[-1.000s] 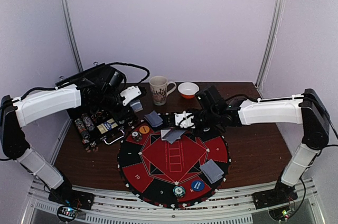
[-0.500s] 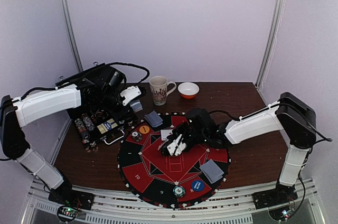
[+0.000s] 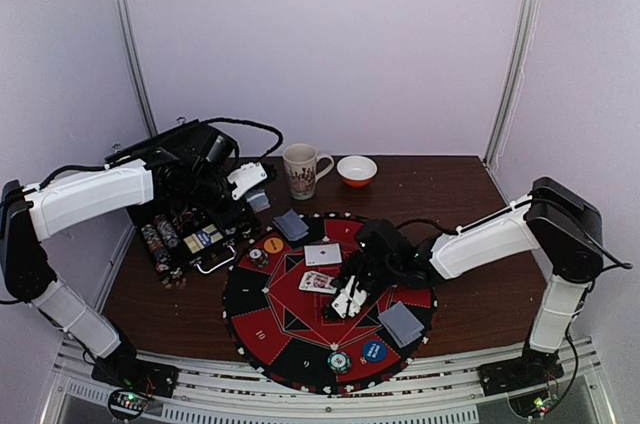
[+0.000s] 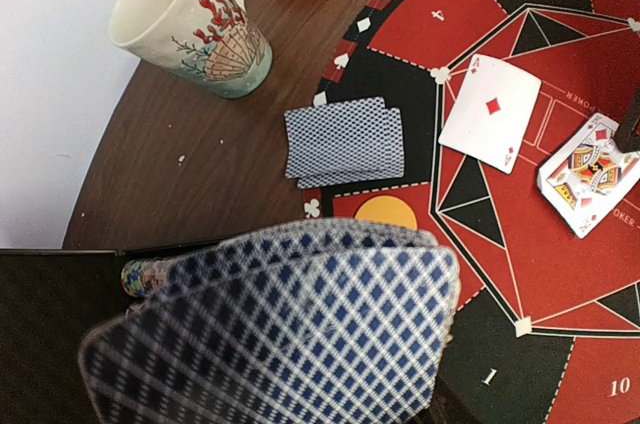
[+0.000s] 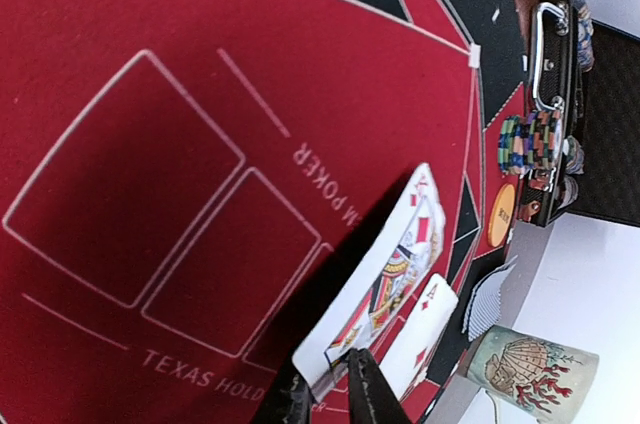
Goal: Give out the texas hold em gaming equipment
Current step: Flop the poker card in the community card area.
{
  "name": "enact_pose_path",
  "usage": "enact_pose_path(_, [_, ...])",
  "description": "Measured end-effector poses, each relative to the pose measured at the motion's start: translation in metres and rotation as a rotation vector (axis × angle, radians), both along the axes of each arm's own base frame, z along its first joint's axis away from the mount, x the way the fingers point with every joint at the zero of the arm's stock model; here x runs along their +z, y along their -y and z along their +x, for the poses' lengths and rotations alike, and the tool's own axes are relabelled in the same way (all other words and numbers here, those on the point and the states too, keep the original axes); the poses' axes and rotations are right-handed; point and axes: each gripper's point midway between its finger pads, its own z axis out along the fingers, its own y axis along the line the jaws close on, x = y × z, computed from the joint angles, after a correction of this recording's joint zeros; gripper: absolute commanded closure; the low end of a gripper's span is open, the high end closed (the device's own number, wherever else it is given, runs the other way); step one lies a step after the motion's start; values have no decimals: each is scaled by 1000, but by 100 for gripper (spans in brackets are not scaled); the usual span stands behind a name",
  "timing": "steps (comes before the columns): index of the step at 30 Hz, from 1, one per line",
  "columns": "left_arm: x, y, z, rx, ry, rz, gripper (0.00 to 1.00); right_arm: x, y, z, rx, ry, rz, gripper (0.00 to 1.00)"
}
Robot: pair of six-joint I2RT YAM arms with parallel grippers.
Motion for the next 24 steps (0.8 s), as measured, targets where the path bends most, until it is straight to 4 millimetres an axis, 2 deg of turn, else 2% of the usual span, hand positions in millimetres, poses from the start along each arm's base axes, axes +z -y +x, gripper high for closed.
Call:
enact_pose_path(2, [0, 0, 0, 0, 0, 0, 55, -5, 6, 0, -11, -1, -23, 78])
enact_pose_path(6, [0, 0, 0, 0, 0, 0, 55, -5, 17, 8, -51, 17, -41, 62])
enact_pose_path(11, [0, 0, 0, 0, 0, 0, 55, 14, 31, 23, -123, 54, -21, 53])
enact_pose_path(15, [0, 0, 0, 0, 0, 0, 55, 39, 34, 29, -237, 2, 80, 44])
enact_pose_path(17, [0, 0, 0, 0, -1, 0, 55, 53, 28, 28, -304, -90, 160, 40])
enact_pose_path(19, [0, 0, 0, -2, -2, -1, 55, 73, 14, 28, -382, -230, 252, 33])
enact_pose_path(21, [0, 1, -1, -3, -3, -2, 55, 98, -6, 32, -458, -384, 346, 16])
enact_pose_path(23, [0, 1, -1, -3, -3, -3, 55, 120, -24, 38, -534, -517, 437, 11])
enact_pose_path(24, [0, 1, -1, -3, -3, -3, 55, 125, -30, 39, -564, -564, 466, 10])
